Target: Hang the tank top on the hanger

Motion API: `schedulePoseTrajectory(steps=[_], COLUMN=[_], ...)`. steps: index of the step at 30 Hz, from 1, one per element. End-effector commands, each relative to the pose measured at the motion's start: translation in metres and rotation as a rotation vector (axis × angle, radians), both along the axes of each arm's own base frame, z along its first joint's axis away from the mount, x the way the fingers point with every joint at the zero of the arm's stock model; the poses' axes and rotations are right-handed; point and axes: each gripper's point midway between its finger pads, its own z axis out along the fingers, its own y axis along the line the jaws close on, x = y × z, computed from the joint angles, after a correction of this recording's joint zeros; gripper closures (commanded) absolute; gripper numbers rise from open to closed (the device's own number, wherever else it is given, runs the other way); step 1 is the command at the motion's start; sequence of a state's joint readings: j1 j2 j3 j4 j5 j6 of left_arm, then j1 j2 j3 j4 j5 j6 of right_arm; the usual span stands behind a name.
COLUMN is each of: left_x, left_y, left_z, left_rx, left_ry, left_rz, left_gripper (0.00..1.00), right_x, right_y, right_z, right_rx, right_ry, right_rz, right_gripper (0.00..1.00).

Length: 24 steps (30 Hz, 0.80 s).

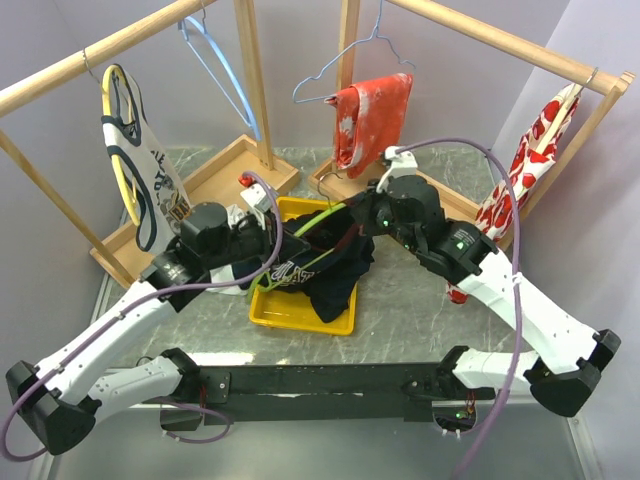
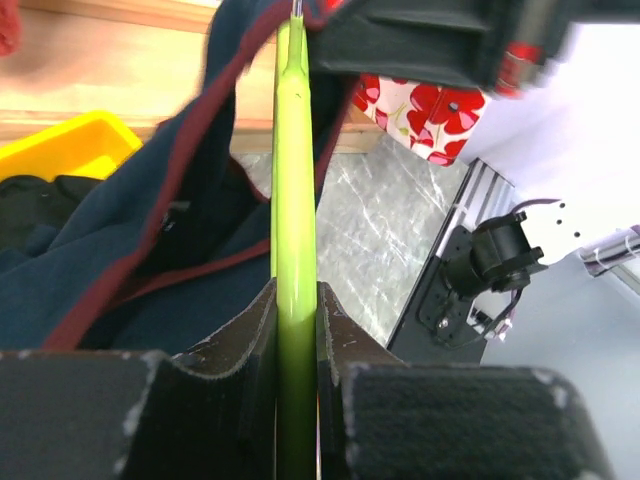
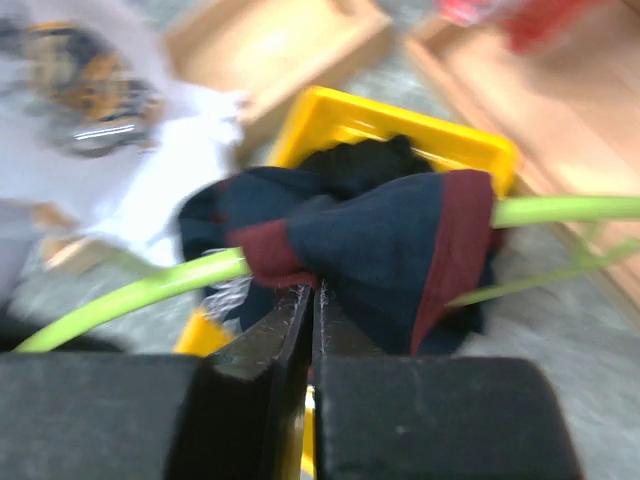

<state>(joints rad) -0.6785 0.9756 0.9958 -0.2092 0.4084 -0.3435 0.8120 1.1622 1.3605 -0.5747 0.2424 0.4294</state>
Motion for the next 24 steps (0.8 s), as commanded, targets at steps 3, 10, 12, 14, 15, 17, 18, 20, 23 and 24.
schedulePoseTrajectory(steps=[3, 10, 12, 14, 15, 17, 18, 20, 23, 24], left_x=[-0.004, 0.006, 0.008, 0.008, 0.007, 0.007, 0.007, 0.007, 0.005, 0.003], left_y=[-0.027, -0.036, -0.039, -0.042, -0.043, -0.043, -0.043, -0.042, -0.040, -0.040], left_z=[0.020, -0.004, -0.011, -0.016, -0.016, -0.020, -0.019, -0.020, -0.015, -0.012], left_rx=[-0.263, -0.233, -0.211, -0.200, -0.199, -0.188, -0.183, -0.174, -0.182, -0.187], left_ry=[-0.052, -0.038, -0.026, -0.015, -0.015, -0.010, -0.015, -0.016, -0.030, -0.035], left_rz=[-0.051, -0.012, -0.015, -0.026, -0.029, -0.032, -0.031, -0.030, -0.034, -0.042], left_gripper=[0.99, 0.99, 0.99, 0.99, 0.99, 0.99, 0.99, 0.99, 0.99, 0.99], right_x=[0.000, -0.026, -0.028, -0.023, -0.021, -0.008, -0.005, 0.000, 0.009, 0.010], right_y=[-0.027, -0.025, -0.015, -0.003, 0.001, 0.005, 0.007, 0.013, 0.017, 0.018], right_z=[-0.026, -0.005, 0.003, 0.005, 0.006, 0.002, 0.001, -0.002, -0.009, -0.012], right_rx=[0.005, 0.057, 0.051, 0.012, -0.001, -0.045, -0.055, -0.070, -0.098, -0.108], right_ry=[0.005, -0.173, -0.214, -0.236, -0.245, -0.246, -0.242, -0.242, -0.236, -0.232], right_rz=[-0.018, 0.108, 0.139, 0.143, 0.141, 0.090, 0.081, 0.082, 0.058, 0.053], right_gripper=[0.67, 0.36, 0.36, 0.35, 0.35, 0.35, 0.35, 0.35, 0.35, 0.36])
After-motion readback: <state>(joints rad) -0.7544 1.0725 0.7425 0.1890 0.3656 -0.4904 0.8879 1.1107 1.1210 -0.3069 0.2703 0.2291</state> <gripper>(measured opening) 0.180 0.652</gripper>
